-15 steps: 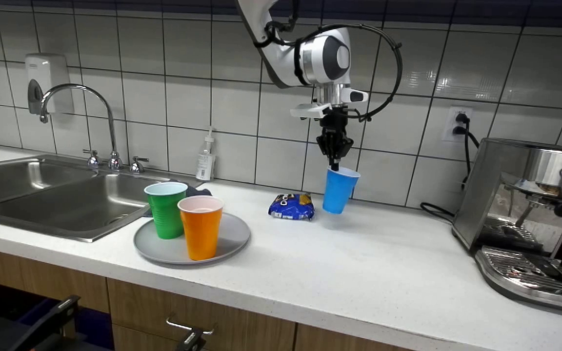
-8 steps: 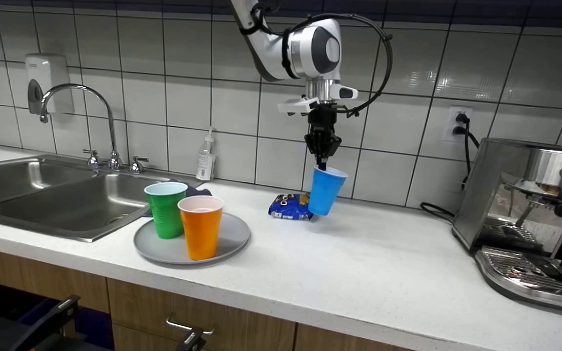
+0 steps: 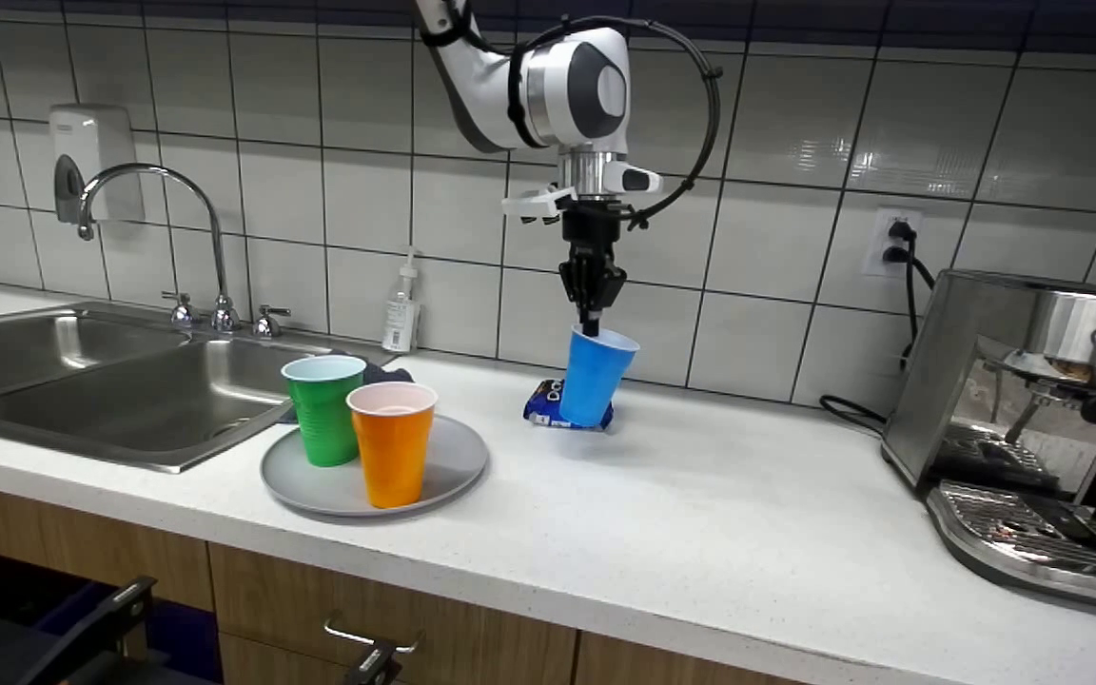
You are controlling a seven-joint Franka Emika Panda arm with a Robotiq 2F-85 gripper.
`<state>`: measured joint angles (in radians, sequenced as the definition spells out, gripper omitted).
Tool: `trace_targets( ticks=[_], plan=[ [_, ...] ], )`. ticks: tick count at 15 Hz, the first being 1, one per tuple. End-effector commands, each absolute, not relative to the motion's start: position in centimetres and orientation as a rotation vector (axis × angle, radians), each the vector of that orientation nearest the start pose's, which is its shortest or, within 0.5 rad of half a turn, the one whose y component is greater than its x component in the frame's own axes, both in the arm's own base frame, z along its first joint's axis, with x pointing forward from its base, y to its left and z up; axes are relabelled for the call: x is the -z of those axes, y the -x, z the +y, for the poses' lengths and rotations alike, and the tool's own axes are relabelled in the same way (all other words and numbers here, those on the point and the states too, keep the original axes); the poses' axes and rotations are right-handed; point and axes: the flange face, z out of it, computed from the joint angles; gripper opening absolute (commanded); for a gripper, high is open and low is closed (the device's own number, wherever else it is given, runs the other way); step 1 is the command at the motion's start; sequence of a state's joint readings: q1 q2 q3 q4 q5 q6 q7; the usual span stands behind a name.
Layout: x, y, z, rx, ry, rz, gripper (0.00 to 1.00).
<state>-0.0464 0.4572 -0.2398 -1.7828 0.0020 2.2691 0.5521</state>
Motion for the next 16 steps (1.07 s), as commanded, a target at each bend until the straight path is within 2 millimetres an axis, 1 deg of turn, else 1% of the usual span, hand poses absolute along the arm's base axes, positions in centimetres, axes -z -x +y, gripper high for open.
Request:
trace_targets(
  ticks=[1,5,8,13,16],
  plan=[
    [-31.7,-61.3,-14.8,0.149,2.981,1.293,0.01],
    [-32.0,-60.1,-12.3,0.192,3.025,1.261,0.01],
    [-32.4,-59.2,-10.8,0.206,3.050,1.247,0.01],
    [-32.7,-58.2,-9.0,0.201,3.043,1.293,0.01],
    [-32.4,-57.8,-8.0,0.189,3.022,1.342,0.01]
  ],
)
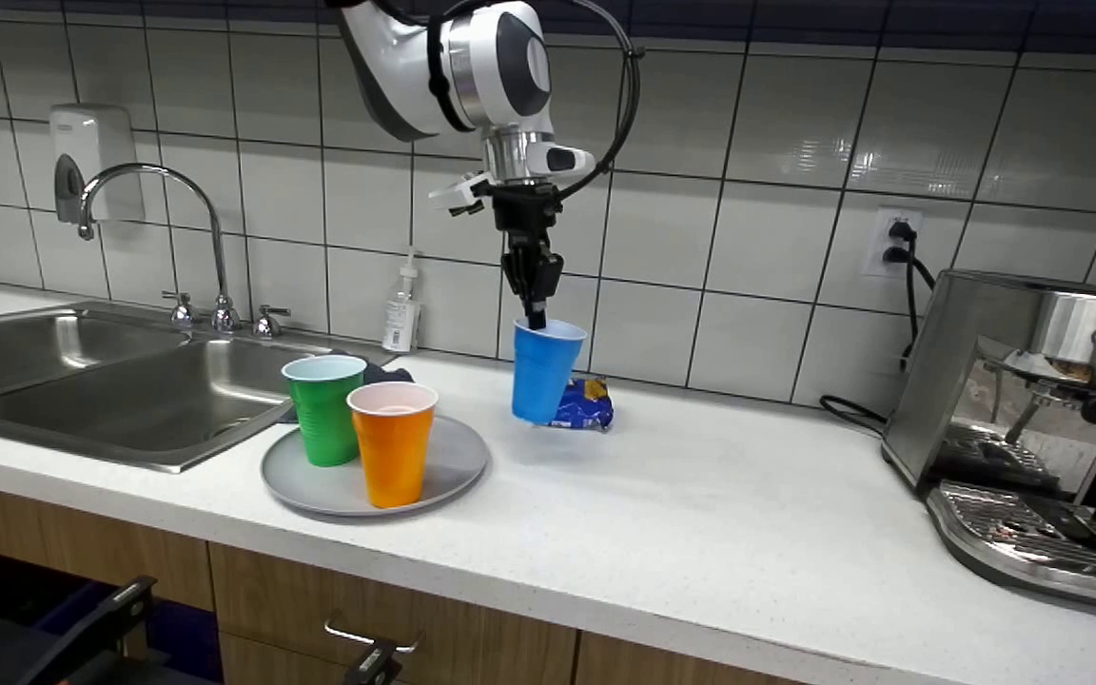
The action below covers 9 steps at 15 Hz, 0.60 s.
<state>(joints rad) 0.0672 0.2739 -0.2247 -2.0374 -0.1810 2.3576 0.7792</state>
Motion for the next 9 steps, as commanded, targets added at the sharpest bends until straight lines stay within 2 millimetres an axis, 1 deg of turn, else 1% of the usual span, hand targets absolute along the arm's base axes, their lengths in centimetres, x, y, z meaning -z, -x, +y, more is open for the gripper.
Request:
trace_targets(
  ticks=[1,5,9],
  plan=[
    [-32.3,-57.7,-7.6,0.184,3.015,1.355,0.01],
    [-32.1,-57.4,-5.9,0.158,3.004,1.356,0.01],
    [-32.0,-58.1,-3.9,0.166,3.017,1.327,0.01]
  ],
)
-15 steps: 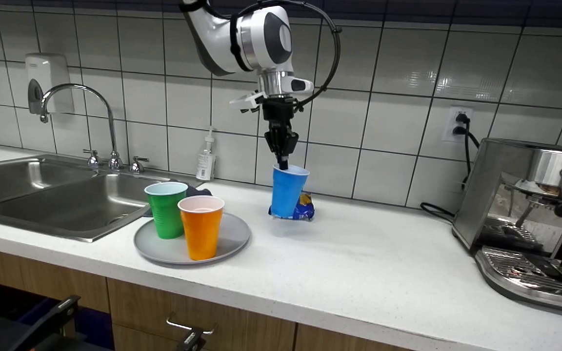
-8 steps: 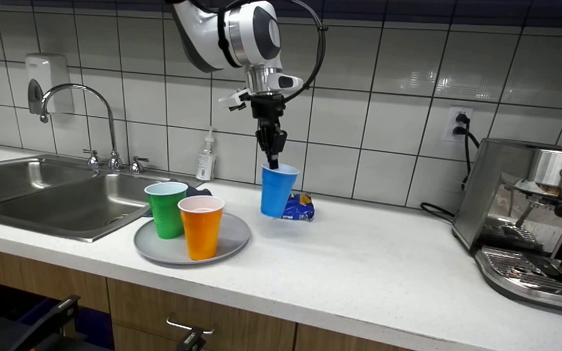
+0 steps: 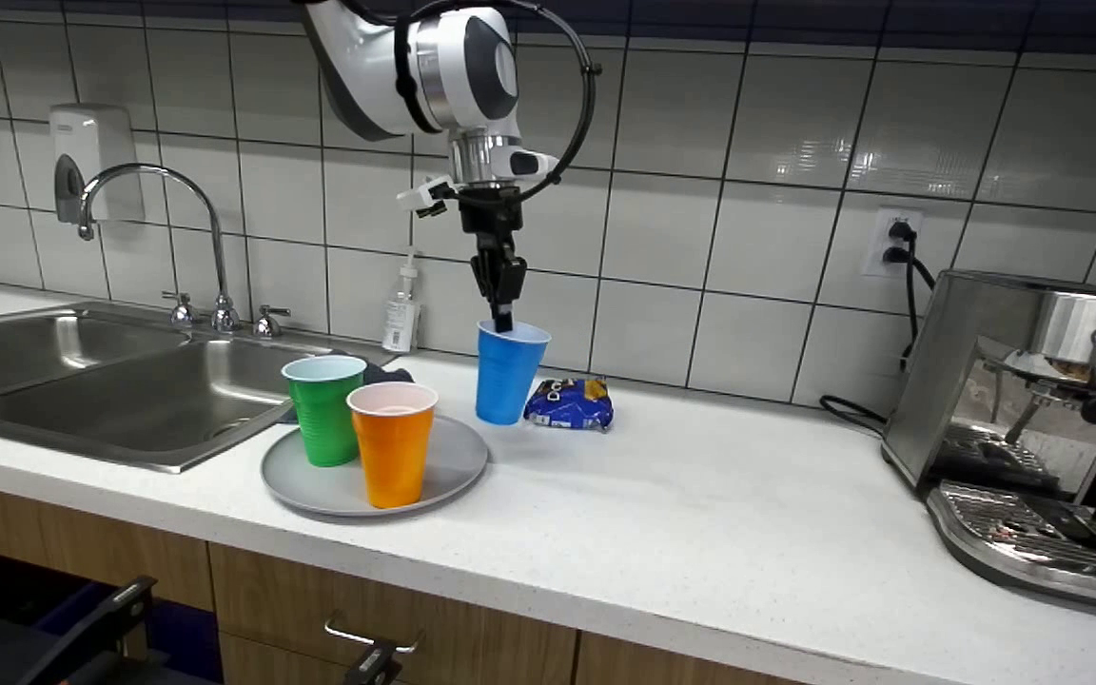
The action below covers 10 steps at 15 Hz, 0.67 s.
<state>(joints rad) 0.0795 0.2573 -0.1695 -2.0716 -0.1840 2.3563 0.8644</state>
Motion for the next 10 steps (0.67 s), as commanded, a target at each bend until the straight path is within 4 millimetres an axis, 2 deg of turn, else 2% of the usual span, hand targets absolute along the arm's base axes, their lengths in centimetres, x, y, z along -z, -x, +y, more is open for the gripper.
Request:
trace_targets(
  ticks=[1,10],
  plan=[
    [-31.8,-58.2,-3.4,0.164,3.018,1.330,0.01],
    [-30.7,-58.5,1.0,0.226,2.961,1.515,0.01]
  ],
)
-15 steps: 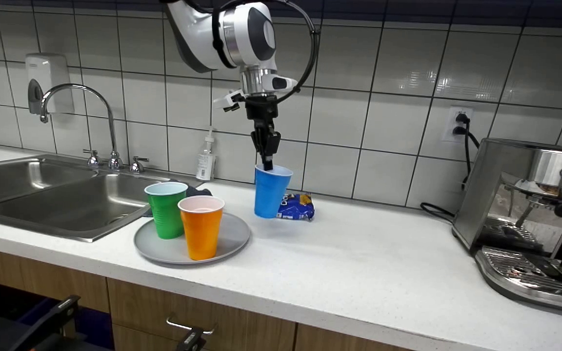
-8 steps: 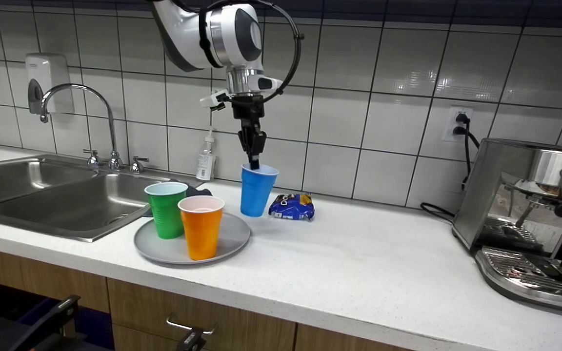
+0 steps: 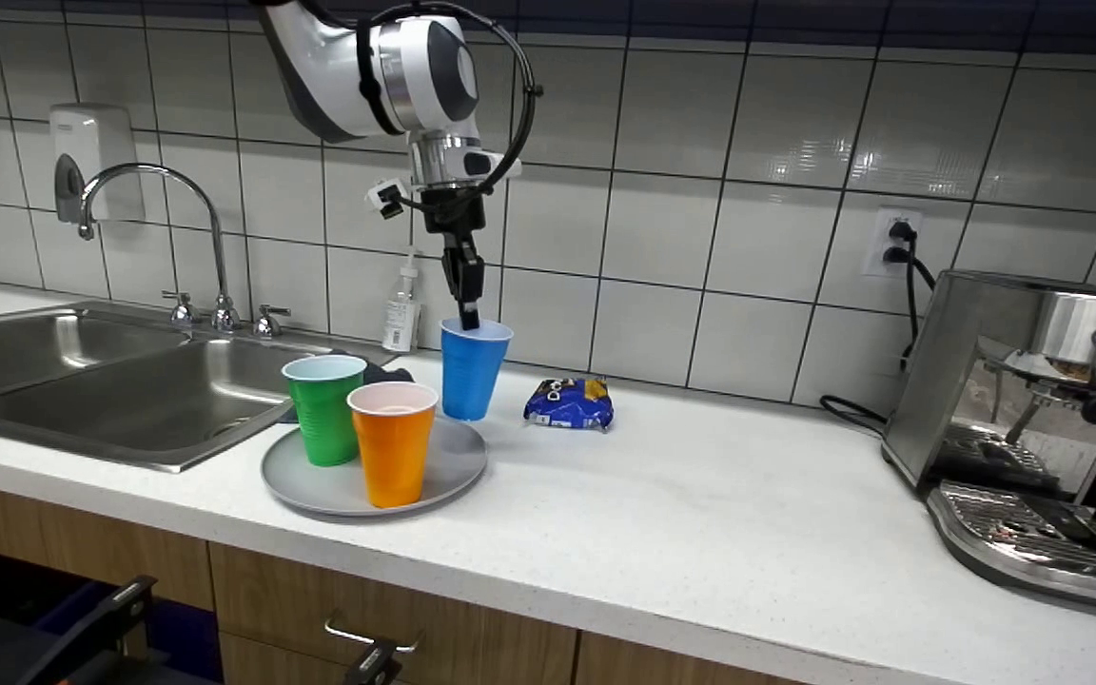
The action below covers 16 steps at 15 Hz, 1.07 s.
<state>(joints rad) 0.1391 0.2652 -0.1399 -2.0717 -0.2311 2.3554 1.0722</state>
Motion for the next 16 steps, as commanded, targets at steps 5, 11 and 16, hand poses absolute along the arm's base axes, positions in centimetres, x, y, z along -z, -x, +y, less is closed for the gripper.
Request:
trace_targets(
  ticks=[5,11,16],
  plan=[
    [-29.5,-58.6,2.5,0.240,2.936,1.611,0.01],
    [-28.0,-58.6,4.0,0.215,2.911,1.670,0.01],
    [-27.0,-58.6,4.9,0.203,2.899,1.707,0.01]
  ],
)
